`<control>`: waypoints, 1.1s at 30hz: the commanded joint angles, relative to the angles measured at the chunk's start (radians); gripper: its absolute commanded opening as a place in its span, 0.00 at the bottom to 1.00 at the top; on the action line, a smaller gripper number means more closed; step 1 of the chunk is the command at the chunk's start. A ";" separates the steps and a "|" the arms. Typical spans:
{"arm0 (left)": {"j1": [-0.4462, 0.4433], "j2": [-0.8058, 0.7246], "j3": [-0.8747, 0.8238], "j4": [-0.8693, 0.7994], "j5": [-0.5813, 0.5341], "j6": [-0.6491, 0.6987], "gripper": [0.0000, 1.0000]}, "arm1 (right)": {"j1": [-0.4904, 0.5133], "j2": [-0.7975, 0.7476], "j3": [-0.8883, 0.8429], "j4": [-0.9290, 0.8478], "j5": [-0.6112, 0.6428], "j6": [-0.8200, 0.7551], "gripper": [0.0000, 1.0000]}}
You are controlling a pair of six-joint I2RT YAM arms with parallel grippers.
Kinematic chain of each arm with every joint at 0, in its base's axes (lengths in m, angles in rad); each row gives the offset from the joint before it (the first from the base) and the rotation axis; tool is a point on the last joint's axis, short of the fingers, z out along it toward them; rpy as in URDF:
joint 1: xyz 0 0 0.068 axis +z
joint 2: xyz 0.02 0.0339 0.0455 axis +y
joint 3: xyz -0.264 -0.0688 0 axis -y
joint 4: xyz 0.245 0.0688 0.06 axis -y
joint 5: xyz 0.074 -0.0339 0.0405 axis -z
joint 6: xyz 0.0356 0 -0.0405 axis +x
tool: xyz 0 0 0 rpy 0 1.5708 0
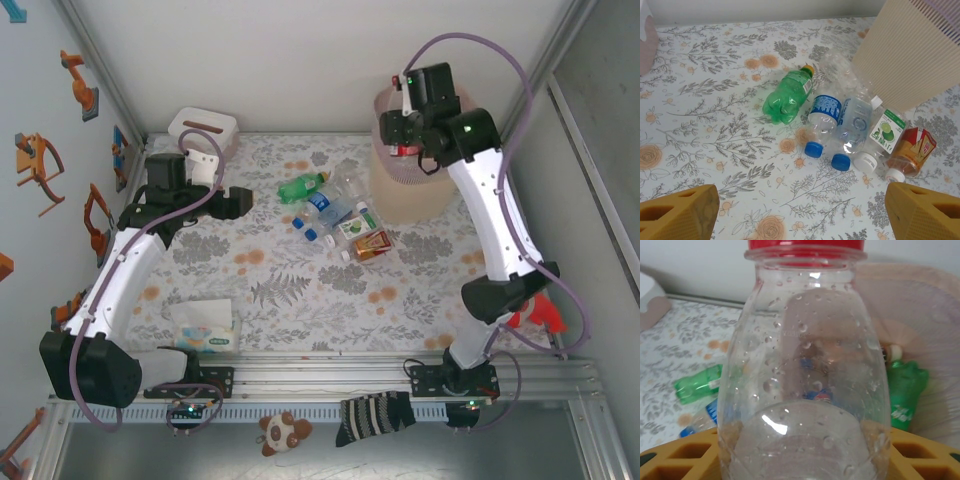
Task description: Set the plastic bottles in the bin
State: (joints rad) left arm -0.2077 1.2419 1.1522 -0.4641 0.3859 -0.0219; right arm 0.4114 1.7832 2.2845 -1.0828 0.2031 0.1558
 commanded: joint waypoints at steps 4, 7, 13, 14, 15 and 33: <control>0.008 -0.032 -0.012 0.004 -0.005 0.028 0.86 | -0.102 0.083 0.089 0.034 -0.018 -0.034 0.58; 0.008 -0.031 -0.014 0.007 -0.004 0.028 0.86 | -0.144 0.111 0.094 0.051 -0.023 0.089 0.58; 0.008 -0.024 -0.008 -0.004 -0.003 0.029 0.86 | -0.151 0.076 -0.055 0.217 0.042 0.448 0.57; 0.008 -0.025 -0.007 -0.005 -0.001 0.030 0.86 | -0.151 0.082 -0.063 0.213 0.085 0.514 0.57; 0.008 -0.025 -0.006 -0.004 0.000 0.028 0.86 | -0.150 0.089 -0.065 0.196 0.124 0.574 0.57; 0.008 -0.036 0.002 -0.011 0.013 0.021 0.86 | -0.144 0.213 -0.078 -0.039 0.221 1.140 0.61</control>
State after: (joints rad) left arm -0.2077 1.2312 1.1496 -0.4652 0.3828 -0.0143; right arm 0.2607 1.9614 2.2230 -1.0691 0.4088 1.1839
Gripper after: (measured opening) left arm 0.857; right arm 0.604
